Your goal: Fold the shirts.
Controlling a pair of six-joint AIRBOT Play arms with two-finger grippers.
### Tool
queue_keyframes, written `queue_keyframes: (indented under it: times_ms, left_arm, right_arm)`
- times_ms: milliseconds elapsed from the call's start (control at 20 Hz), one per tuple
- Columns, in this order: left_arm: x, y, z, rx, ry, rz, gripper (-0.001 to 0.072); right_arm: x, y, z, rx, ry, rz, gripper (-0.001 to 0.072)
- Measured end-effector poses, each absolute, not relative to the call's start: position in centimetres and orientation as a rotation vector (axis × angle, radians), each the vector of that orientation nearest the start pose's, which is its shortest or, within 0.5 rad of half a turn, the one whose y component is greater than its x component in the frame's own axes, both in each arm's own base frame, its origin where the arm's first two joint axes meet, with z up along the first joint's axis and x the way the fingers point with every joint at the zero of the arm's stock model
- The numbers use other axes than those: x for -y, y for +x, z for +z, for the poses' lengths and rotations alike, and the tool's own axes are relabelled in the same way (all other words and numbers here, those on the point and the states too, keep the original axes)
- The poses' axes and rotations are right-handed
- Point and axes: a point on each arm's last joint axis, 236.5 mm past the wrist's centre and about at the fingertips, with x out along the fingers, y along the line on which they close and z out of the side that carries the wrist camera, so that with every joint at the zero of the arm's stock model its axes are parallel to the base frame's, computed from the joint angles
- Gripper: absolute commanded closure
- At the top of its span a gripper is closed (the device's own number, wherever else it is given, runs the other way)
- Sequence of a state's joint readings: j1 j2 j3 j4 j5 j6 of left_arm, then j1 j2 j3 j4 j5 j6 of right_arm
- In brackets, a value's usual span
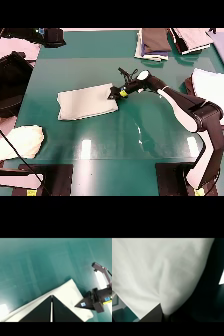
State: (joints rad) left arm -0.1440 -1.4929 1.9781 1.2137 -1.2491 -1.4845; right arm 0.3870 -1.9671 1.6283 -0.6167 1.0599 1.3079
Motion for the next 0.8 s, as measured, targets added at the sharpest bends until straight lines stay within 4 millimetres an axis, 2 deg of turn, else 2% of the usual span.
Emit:
queue_keyframes:
  times_ms: [50,150,250,350,450,550,650,800]
  left_arm:
    - [15.5,48.4,24.1,-0.758,-0.097,-0.458,0.0678]
    - [16.8,47.9,24.0,-0.767,-0.084,-0.484,0.0678]
    - [18.3,47.3,23.9,-0.771,-0.067,-0.514,0.0678]
    - [19.9,46.7,24.0,-0.768,-0.048,-0.546,0.0678]
    - [21.3,46.3,24.1,-0.758,-0.032,-0.575,0.0677]
    - [22.3,46.0,24.3,-0.746,-0.023,-0.594,0.0678]
    - [22.9,45.9,24.5,-0.738,-0.02,-0.604,0.0677]
    - [23.3,45.8,24.6,-0.733,-0.024,-0.611,0.0677]
  right_arm:
    - [-35.5,44.1,-4.7,-1.319,0.496,0.84,0.0694]
    - [-33.6,46.0,-2.8,-1.277,0.468,0.823,0.0694]
    - [-29.9,48.2,-0.5,-1.227,0.441,0.768,0.0694]
    - [-24.3,50.4,1.7,-1.18,0.411,0.673,0.0694]
    - [-17.8,52.0,4.3,-1.125,0.394,0.564,0.0694]
    - [-10.5,52.9,6.7,-1.07,0.4,0.437,0.0694]
    - [-3.5,53.0,8.9,-1.018,0.428,0.32,0.0694]
    - [6.6,51.7,11.2,-0.947,0.483,0.141,0.0694]
